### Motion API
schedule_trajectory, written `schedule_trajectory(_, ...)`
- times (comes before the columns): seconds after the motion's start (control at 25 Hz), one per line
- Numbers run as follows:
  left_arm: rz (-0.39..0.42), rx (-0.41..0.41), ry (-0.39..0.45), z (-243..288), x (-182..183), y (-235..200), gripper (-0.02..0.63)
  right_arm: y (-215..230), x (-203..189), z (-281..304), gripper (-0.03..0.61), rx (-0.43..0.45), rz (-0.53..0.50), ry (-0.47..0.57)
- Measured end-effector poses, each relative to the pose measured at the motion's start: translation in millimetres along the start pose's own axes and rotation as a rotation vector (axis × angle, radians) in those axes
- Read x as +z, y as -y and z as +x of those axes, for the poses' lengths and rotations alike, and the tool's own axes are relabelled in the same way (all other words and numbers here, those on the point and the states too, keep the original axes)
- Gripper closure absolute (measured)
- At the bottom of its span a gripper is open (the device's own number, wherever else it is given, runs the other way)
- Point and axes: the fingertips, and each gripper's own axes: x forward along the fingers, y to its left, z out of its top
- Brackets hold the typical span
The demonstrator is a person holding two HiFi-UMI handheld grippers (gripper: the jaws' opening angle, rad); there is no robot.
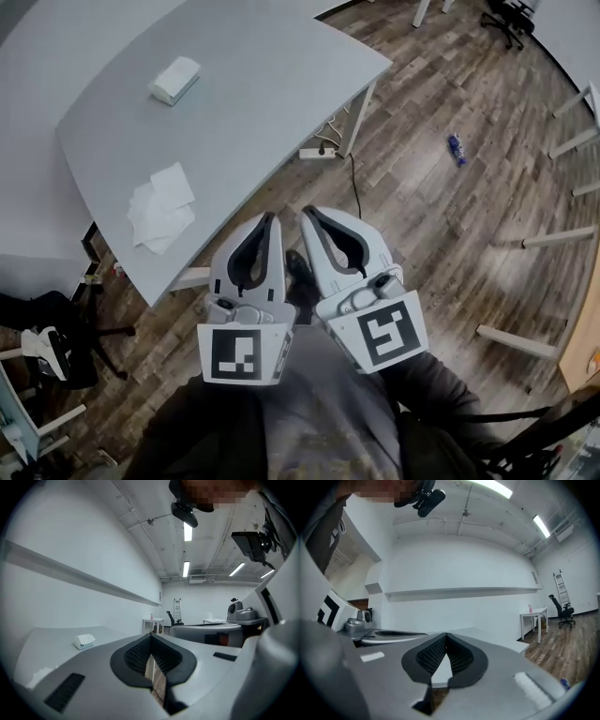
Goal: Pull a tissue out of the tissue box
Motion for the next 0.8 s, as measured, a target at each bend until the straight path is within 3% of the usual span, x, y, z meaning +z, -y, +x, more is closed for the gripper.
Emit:
schedule_trajectory(0.2, 0.014, 0.051, -0.070, 83.1, 5.0, -45.7, 0.612, 54.5, 14.2, 90.5, 0.577, 0.049, -0.002, -0.011)
schedule_trajectory(0.32, 0.008, 0.093, -0.065, 116.8, 15.5, -74.8, 0.612, 71.1, 24.5, 137.3, 0.577, 0.080, 0.007, -0.010)
schedule_trajectory(0.8, -0.030, 0.191, -0.063, 146.5, 27.3, -141.0, 0.612, 68.4, 56.6, 224.1, 0.577, 0.203, -0.075, 0.002)
